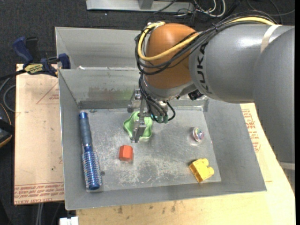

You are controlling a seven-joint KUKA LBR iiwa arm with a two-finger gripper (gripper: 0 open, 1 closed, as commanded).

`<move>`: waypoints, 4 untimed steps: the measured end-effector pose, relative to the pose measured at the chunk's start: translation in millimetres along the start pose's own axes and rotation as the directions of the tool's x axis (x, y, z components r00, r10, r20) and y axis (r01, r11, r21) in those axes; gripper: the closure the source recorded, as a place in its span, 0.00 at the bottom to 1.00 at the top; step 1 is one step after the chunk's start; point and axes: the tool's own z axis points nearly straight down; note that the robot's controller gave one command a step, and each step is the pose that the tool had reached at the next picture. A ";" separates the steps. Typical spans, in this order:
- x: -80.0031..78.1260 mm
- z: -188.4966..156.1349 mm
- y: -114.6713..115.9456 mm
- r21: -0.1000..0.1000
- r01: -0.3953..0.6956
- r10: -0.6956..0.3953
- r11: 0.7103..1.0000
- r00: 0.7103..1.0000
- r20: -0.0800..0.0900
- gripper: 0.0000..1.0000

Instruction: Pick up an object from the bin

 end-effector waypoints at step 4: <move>71.8 101.7 -13.9 -0.011 -0.216 0.216 0.976 0.976 0.018 1.00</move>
Offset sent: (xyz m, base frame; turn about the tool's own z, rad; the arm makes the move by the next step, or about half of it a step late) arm -0.0054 0.0527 0.0298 0.0910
